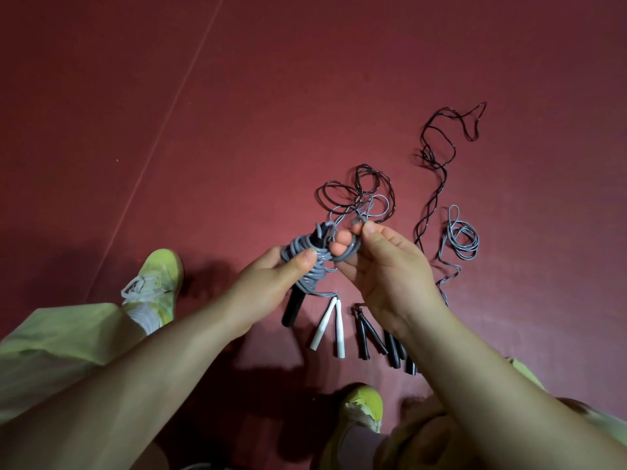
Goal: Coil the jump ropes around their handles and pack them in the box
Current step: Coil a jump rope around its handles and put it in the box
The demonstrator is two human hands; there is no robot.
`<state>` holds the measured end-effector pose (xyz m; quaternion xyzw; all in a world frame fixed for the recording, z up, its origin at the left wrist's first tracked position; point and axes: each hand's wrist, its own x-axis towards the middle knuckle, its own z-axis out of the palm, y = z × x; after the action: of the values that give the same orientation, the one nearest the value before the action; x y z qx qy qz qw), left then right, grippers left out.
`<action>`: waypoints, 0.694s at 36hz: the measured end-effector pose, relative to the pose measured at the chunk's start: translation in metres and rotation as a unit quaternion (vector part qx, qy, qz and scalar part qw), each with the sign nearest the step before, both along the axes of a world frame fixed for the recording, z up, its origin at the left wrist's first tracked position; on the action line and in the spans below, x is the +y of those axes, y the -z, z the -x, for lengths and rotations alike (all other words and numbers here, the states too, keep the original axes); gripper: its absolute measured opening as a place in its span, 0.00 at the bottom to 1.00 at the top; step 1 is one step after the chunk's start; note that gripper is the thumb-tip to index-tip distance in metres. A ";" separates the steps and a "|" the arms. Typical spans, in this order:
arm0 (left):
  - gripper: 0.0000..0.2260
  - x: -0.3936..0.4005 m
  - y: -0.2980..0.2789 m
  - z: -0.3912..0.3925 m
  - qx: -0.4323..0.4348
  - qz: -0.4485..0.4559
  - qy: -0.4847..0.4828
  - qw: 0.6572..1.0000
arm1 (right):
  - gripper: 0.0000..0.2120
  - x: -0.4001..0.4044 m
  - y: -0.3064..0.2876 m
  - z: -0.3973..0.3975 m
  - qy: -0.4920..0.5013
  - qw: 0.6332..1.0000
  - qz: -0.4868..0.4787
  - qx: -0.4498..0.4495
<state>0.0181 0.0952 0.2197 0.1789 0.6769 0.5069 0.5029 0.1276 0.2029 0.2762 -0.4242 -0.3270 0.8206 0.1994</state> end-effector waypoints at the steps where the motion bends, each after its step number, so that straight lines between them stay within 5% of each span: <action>1: 0.02 0.001 -0.002 -0.001 0.016 -0.003 0.005 1.000 | 0.07 0.001 0.001 0.000 0.004 1.000 0.005 -0.009; 8: 0.03 0.003 -0.002 0.002 0.049 -0.014 0.001 0.999 | 0.09 0.006 0.007 -0.001 -0.074 0.994 -0.043 -0.074; 12: 0.12 0.002 0.000 0.000 0.042 -0.015 -0.007 0.999 | 0.07 0.009 0.008 -0.003 -0.093 0.990 -0.035 -0.098; 17: 0.07 0.000 -0.003 -0.002 0.038 -0.009 0.010 0.999 | 0.08 0.012 0.008 -0.004 -0.125 0.985 -0.027 -0.117; 23: 0.30 -0.002 -0.003 -0.001 0.018 0.017 0.011 1.000 | 0.08 0.016 0.010 -0.004 -0.168 0.978 -0.020 -0.125; 25: 0.30 -0.002 -0.006 -0.001 0.006 0.019 0.015 1.000 | 0.09 0.016 0.011 -0.003 -0.174 0.976 -0.026 -0.131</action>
<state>0.0192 0.0932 0.2252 0.1826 0.6870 0.4848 0.5095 0.1310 0.2186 0.2649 -0.4592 -0.4400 0.7715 0.0204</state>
